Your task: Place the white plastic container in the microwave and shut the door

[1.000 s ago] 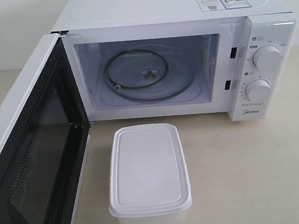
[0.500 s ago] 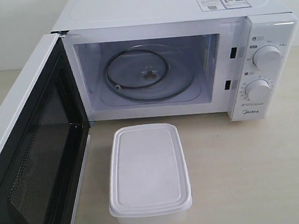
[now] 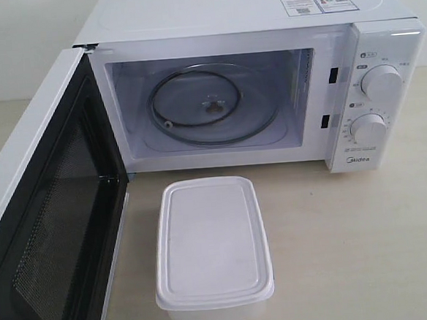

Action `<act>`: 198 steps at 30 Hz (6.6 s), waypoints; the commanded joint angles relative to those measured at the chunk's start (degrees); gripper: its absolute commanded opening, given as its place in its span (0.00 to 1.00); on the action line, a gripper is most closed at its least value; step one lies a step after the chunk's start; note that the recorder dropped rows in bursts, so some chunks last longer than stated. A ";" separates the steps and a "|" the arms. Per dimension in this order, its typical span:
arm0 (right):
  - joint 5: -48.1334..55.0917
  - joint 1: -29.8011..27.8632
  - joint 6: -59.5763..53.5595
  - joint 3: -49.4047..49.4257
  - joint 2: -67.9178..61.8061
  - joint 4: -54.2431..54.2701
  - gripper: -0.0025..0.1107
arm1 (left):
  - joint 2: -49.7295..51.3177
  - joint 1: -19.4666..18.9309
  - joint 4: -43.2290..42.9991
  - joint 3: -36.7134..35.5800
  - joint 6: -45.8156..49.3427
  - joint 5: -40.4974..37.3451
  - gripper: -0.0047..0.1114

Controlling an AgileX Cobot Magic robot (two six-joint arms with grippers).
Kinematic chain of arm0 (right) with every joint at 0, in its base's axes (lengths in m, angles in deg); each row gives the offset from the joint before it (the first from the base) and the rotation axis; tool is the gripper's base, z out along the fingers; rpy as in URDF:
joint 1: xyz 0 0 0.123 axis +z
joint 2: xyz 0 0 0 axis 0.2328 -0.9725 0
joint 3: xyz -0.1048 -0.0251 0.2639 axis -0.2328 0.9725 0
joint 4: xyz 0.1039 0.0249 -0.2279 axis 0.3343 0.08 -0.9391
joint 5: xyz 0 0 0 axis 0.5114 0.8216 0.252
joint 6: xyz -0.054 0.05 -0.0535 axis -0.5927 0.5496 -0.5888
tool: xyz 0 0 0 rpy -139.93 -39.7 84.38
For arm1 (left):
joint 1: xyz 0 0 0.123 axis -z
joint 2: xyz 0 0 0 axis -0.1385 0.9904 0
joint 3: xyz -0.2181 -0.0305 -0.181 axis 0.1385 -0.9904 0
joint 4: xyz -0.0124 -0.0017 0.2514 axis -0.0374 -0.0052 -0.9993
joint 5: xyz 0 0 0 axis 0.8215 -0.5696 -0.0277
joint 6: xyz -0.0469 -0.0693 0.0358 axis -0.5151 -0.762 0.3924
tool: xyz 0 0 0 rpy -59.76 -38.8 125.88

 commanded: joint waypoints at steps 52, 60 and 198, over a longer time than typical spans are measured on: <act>-15.73 3.51 22.34 -1.62 -42.74 -23.34 0.02 | -0.12 -0.26 -0.05 -0.21 0.15 0.07 0.08; -26.73 3.61 23.60 -1.62 -58.07 -24.67 0.02 | -0.12 -0.26 -0.05 -0.21 0.15 0.07 0.08; -42.41 2.71 116.30 -24.47 -95.72 -93.42 0.02 | -0.12 -0.26 -0.05 -0.21 0.15 0.07 0.08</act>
